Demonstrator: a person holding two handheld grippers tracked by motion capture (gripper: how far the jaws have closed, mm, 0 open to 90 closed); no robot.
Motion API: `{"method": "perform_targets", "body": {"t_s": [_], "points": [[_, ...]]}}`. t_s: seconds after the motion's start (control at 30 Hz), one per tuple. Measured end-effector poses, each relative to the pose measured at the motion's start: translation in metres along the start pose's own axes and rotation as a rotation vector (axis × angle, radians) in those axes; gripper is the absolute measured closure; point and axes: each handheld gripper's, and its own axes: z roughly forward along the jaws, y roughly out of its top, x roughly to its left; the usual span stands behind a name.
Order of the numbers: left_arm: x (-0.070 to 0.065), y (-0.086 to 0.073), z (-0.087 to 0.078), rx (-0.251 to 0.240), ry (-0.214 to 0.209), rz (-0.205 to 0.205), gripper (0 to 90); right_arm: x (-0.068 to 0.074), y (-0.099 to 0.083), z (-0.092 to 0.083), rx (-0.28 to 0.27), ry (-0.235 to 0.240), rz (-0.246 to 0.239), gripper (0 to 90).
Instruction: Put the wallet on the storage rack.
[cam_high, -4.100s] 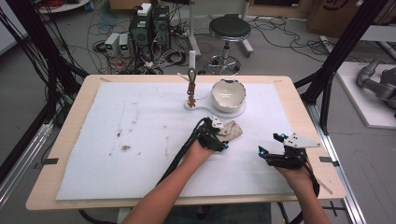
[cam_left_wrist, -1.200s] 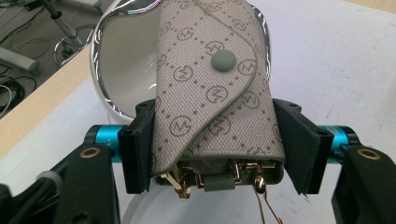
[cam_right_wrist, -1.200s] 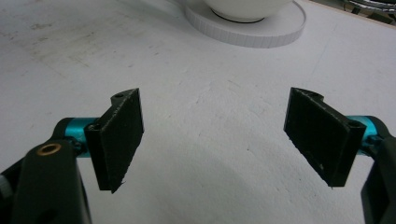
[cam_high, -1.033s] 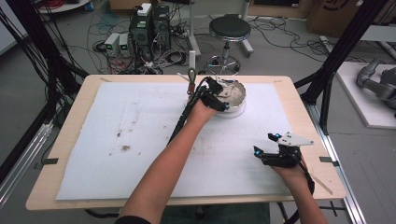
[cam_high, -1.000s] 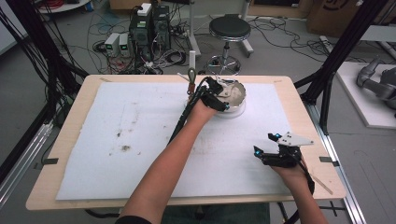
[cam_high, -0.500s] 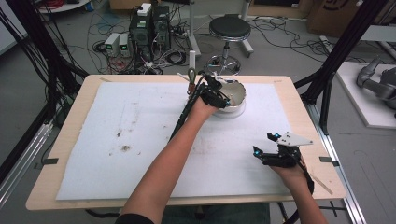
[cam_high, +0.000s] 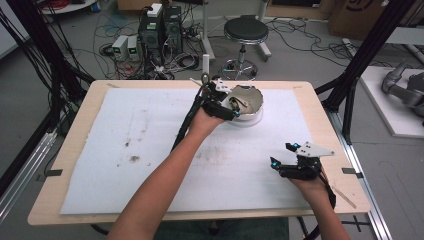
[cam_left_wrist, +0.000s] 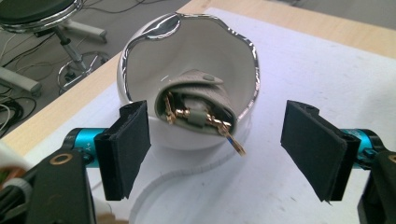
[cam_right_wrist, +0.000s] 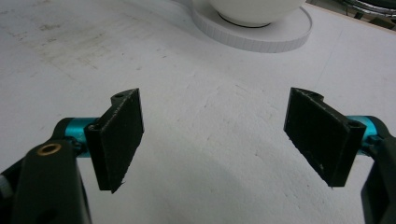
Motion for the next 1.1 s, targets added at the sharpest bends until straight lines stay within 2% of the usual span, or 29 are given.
{"method": "perform_targets", "body": {"t_s": [0.1, 0.3, 0.53, 0.7, 1.1], "points": [[0.0, -0.008, -0.015, -0.019, -0.009, 0.006, 23.5, 0.001, 0.0, 0.001, 0.003, 0.003, -0.006, 20.3], [0.002, -0.025, -0.044, -0.049, 0.006, -0.003, 22.6, 0.004, 0.003, 0.002, -0.004, 0.008, -0.002, 20.3], [0.003, -0.044, -0.069, -0.073, 0.003, 0.001, 21.6, 0.006, 0.006, 0.006, -0.009, 0.016, 0.0, 20.3], [0.004, -0.063, -0.09, -0.093, 0.008, -0.007, 19.8, 0.007, 0.008, 0.009, -0.01, 0.022, -0.005, 20.3], [0.015, -0.124, -0.136, -0.104, 0.051, -0.083, 17.3, 0.007, 0.013, 0.017, -0.017, 0.032, -0.007, 20.3]]}}
